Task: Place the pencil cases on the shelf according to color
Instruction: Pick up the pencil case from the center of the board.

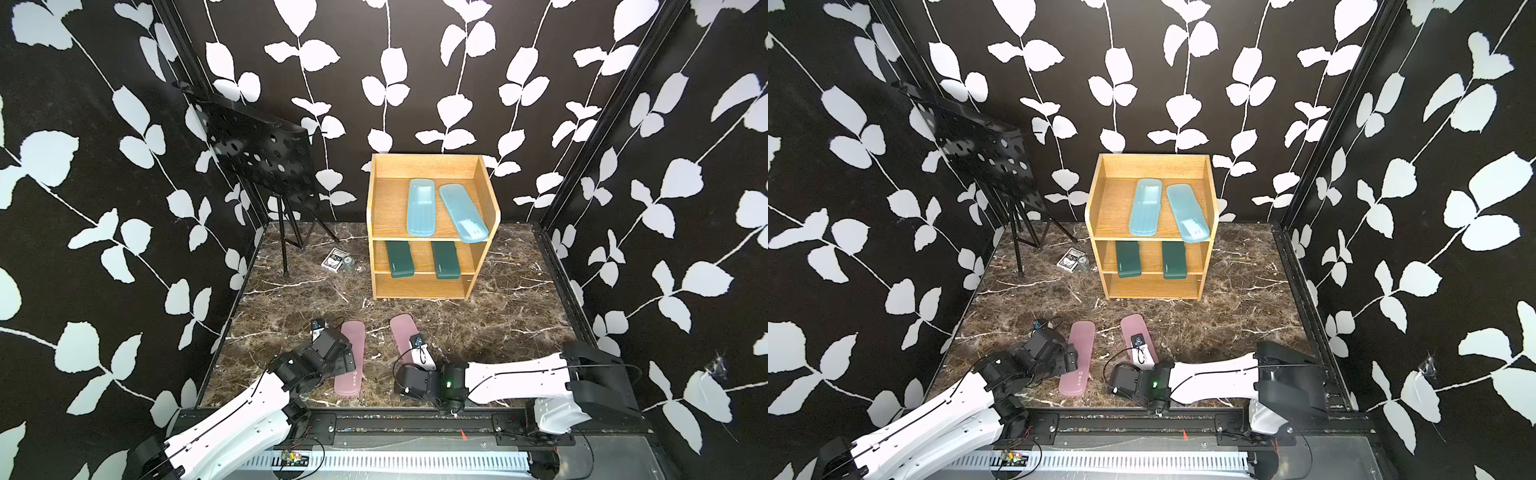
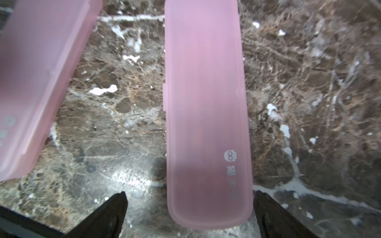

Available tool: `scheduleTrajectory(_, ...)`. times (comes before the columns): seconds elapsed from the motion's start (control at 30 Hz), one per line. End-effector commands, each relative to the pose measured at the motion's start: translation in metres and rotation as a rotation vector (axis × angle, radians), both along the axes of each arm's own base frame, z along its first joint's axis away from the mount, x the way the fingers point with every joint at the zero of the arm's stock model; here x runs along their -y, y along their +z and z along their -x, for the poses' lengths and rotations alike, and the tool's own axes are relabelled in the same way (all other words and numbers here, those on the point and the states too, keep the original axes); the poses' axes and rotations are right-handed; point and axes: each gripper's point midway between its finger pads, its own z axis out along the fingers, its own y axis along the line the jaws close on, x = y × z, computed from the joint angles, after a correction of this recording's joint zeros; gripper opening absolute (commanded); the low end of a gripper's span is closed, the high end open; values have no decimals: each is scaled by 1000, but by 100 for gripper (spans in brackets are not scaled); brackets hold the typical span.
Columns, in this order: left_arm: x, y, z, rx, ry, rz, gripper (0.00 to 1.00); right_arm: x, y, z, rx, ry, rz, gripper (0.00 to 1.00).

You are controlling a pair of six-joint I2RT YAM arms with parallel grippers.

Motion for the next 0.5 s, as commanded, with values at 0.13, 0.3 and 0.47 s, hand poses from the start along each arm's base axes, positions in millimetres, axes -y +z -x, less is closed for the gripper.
scheduleTrajectory(0.13,8,0,-8,-2,-5,2,99,19,-27,1,-118,10,83,99)
scheduleTrajectory(0.3,9,0,-12,15,10,4,99,24,-45,3,-182,46,150,99)
scheduleTrajectory(0.47,7,-3,-9,2,11,3,99,26,-60,8,-218,60,160,95)
